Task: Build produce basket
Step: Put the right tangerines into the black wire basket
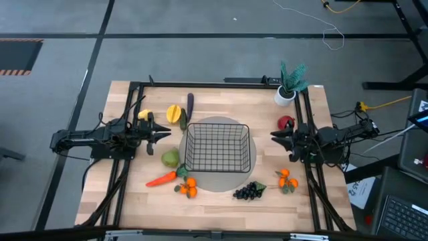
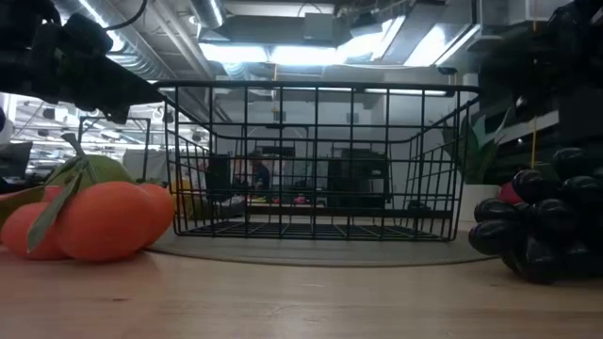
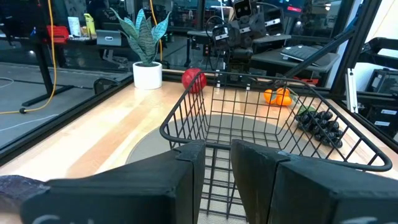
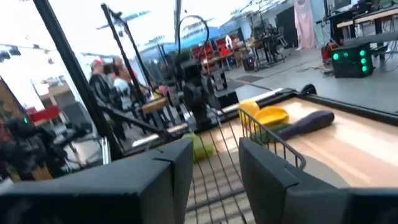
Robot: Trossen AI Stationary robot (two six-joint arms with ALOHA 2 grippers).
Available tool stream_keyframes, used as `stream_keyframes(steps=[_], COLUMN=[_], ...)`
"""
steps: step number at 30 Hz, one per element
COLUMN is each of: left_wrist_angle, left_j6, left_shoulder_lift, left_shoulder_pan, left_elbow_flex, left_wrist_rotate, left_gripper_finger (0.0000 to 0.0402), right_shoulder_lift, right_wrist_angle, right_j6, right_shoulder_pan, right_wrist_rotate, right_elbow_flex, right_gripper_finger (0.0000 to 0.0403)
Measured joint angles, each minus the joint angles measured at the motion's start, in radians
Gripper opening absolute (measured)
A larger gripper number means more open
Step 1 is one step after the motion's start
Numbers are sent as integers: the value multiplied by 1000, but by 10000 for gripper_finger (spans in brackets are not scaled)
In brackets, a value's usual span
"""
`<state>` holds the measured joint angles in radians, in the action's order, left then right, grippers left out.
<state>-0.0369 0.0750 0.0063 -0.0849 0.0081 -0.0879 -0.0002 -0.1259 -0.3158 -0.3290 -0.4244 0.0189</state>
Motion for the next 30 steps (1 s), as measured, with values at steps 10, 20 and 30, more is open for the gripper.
stream_keyframes(steps=[10,20,30], left_wrist_angle=[0,0,0], left_j6=[0,0,0], left_shoulder_lift=[0,0,0], left_shoulder_pan=[0,0,0], left_elbow_flex=[0,0,0], left_wrist_rotate=[0,0,0], left_gripper_finger=[69,69,69], right_shoulder_lift=[0,68,238], right_wrist_angle=[-80,341,684], right_j6=[281,269,-57], right_shoulder_pan=[0,0,0], right_wrist_rotate=[162,-72,45], right_elbow_flex=[173,592,760], right_gripper_finger=[126,126,126])
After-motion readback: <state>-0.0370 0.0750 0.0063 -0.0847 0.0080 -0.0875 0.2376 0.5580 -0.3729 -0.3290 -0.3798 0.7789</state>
